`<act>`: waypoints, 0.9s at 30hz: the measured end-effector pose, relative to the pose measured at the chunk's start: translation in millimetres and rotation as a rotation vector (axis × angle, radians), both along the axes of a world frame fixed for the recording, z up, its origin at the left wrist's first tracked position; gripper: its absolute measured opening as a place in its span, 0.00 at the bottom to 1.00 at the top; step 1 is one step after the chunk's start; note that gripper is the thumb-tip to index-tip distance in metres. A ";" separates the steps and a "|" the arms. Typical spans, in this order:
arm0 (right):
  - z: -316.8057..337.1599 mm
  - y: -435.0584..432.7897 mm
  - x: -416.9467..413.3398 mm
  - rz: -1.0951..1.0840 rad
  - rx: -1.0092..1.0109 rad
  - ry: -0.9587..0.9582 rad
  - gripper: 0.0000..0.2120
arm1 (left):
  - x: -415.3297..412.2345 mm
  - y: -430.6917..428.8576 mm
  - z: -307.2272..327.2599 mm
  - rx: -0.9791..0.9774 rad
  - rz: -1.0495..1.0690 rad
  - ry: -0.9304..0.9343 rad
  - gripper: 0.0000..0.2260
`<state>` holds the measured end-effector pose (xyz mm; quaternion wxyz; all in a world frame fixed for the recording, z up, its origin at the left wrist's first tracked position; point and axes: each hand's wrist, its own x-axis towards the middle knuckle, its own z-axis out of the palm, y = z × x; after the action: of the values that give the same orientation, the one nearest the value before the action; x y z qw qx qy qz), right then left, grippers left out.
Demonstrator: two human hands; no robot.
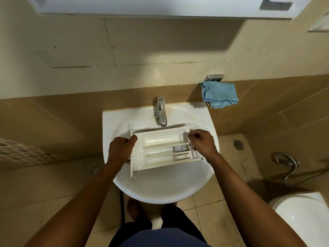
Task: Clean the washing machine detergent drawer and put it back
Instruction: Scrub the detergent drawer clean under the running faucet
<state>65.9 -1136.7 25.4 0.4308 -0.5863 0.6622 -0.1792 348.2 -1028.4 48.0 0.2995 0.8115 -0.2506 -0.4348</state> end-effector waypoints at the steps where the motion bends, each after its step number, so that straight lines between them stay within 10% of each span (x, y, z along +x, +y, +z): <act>1: 3.0 1.3 -2.3 -0.021 0.002 -0.036 0.10 | 1.0 0.1 -0.8 -0.012 0.003 -0.005 0.22; 15: -3.8 22.0 -14.5 -0.086 -0.035 -0.078 0.05 | 0.7 9.2 -8.6 -0.201 -0.160 -0.228 0.21; 27: 28.7 56.6 -10.6 -0.209 -0.350 -0.492 0.10 | -11.8 51.9 -2.0 -0.797 -0.306 -0.434 0.20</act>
<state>55.2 -1080.1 54.1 0.4496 -0.5194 0.5541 -0.4702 336.4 -976.5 46.0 0.4606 0.6594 -0.5710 -0.1644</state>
